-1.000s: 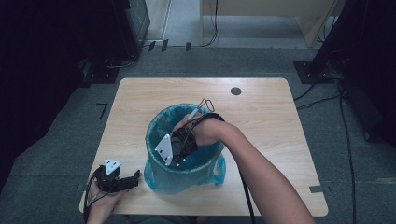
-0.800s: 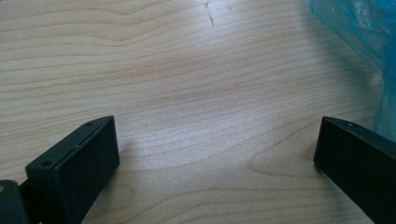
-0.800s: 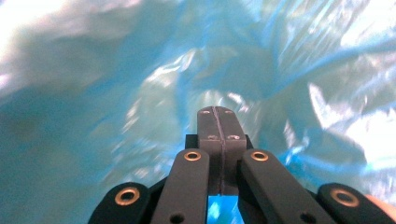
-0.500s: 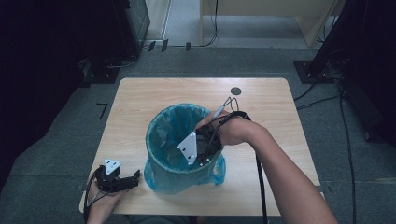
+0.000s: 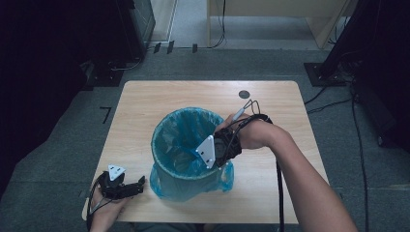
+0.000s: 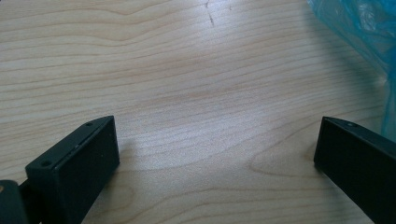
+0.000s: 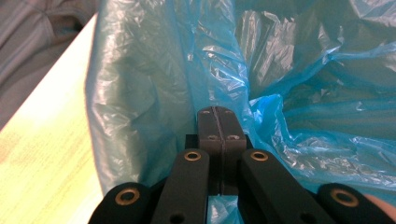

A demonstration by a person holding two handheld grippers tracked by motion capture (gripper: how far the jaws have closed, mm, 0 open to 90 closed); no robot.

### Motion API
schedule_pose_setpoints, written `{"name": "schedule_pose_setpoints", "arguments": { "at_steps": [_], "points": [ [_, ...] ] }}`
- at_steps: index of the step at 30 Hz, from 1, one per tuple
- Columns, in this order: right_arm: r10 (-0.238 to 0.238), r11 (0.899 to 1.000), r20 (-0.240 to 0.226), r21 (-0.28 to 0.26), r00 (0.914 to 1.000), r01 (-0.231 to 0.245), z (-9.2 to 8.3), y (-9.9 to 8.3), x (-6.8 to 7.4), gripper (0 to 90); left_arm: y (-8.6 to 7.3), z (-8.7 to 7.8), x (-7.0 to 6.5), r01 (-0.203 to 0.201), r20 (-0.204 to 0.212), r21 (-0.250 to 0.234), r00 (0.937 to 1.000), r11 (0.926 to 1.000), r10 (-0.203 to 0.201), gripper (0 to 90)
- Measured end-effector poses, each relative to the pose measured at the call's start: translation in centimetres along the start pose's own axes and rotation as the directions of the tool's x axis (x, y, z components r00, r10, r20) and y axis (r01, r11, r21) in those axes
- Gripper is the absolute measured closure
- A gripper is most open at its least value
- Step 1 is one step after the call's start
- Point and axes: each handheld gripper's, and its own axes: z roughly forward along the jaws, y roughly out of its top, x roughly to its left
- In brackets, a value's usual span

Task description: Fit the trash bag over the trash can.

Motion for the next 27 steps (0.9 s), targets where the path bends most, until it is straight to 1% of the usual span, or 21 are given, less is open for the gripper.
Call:
{"name": "schedule_pose_setpoints", "arguments": {
  "at_steps": [3, 5, 7, 8, 10, 13, 19, 22, 27],
  "points": [
    [0.003, 1.000, -0.012, 0.007, 0.9999, -0.003, 0.2, 0.1, -0.3, 90.0, 0.0, 0.0, 0.0, 0.001, 0.000, 0.000, 1.0000, 1.0000, -0.001, 0.0],
    [0.016, 1.000, -0.035, 0.020, 0.9992, -0.016, 0.3, 0.1, -0.5, 90.0, 0.0, 0.0, 0.0, 0.000, 0.000, 0.000, 1.0000, 1.0000, 0.000, 0.0],
    [0.019, 0.999, -0.052, 0.028, 0.9985, -0.017, 0.4, 0.2, -0.7, 90.0, 0.0, 0.0, 0.0, 0.001, 0.000, 0.000, 1.0000, 1.0000, -0.001, 0.0],
    [0.022, 0.999, -0.054, 0.037, 0.9983, -0.020, 0.4, 0.3, -0.8, 90.0, 0.0, 0.0, 0.0, 0.000, 0.000, 0.000, 1.0000, 1.0000, 0.000, 0.0],
    [0.025, 0.999, -0.058, 0.039, 0.9980, -0.023, 0.5, 0.4, -0.9, 90.0, 0.0, 0.0, 0.0, 0.000, 0.000, 0.000, 1.0000, 1.0000, 0.000, 0.0],
    [0.022, 0.999, -0.043, 0.029, 0.9988, -0.021, 0.4, 0.4, -0.9, 90.0, 0.0, 0.0, 0.0, 0.000, 0.000, 0.000, 1.0000, 1.0000, 0.000, 0.0],
    [0.040, 0.999, 0.006, -0.024, 0.9992, -0.040, -0.8, 0.0, -0.5, 90.0, 0.0, 0.0, 0.0, 0.000, 0.000, 0.000, 1.0000, 1.0000, 0.000, 0.0],
    [0.046, 0.998, 0.026, -0.046, 0.9986, -0.045, -1.8, -0.2, -0.2, 90.0, 0.0, 0.0, 0.0, 0.000, 0.000, 0.000, 1.0000, 1.0000, 0.000, 0.0],
    [0.060, 0.994, 0.067, -0.101, 0.9960, -0.053, -3.6, -0.3, 0.6, 90.0, 0.0, 0.0, 0.0, 0.000, 0.000, 0.000, 1.0000, 1.0000, 0.000, 0.0]
  ]
}}
